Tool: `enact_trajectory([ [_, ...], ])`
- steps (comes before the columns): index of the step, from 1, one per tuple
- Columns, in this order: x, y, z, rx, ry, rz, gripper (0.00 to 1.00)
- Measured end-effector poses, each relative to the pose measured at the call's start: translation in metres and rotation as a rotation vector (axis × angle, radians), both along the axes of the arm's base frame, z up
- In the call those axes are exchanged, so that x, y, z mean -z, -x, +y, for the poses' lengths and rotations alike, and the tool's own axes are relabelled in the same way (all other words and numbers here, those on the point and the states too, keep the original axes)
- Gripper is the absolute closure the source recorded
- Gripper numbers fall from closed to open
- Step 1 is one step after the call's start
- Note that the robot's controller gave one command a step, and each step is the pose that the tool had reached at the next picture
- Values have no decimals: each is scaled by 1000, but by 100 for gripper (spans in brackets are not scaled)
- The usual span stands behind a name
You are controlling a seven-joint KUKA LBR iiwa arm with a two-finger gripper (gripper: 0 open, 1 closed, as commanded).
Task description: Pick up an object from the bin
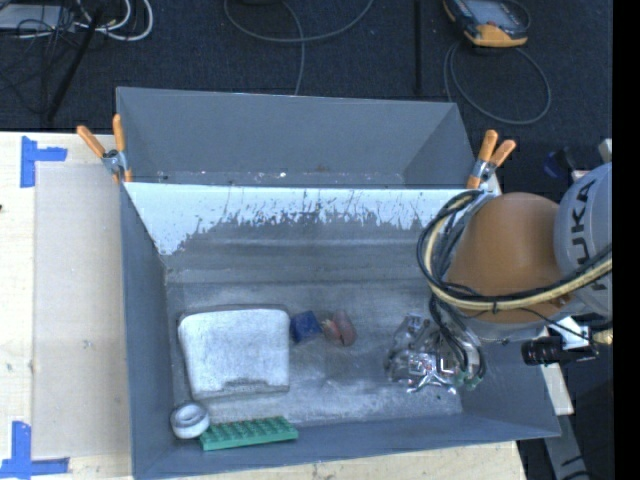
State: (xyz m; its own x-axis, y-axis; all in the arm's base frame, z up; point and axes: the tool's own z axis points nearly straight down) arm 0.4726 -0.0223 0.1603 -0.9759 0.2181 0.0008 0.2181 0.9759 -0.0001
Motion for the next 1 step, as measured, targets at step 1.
enact_trajectory([
  [1, -83, -23, 4, -17, 0, -10, 100],
])
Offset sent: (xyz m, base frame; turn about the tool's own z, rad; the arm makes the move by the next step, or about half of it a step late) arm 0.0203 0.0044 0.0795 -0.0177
